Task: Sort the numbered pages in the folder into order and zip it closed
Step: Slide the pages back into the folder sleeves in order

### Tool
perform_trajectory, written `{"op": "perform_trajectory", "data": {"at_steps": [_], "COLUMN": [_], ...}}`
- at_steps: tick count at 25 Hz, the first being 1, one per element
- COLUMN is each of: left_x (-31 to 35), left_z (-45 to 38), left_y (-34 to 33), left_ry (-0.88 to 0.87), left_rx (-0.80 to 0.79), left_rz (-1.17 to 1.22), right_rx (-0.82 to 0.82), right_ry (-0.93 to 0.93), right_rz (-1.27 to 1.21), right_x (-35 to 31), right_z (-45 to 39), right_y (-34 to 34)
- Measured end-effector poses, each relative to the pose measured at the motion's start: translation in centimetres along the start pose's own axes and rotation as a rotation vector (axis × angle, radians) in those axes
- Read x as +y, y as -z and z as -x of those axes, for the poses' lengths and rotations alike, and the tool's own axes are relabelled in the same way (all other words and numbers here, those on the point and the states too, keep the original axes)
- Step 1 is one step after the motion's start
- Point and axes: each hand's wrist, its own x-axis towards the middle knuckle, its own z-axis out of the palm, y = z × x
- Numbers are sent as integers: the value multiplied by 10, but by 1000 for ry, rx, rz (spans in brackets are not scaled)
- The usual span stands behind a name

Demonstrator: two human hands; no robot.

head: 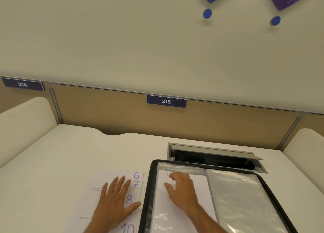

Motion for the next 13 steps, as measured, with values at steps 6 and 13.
{"op": "perform_trajectory", "data": {"at_steps": [6,13], "left_x": [-19,-27], "left_z": [-3,-12], "left_y": [-16,-33], "left_ry": [-18,14], "left_rx": [-7,118], "left_rz": [-52,-22], "right_rx": [-167,-394], "right_ry": [177,26], "right_rz": [30,74], "right_x": [-60,-85], "right_z": [-49,-96], "right_y": [-37,-63]}}
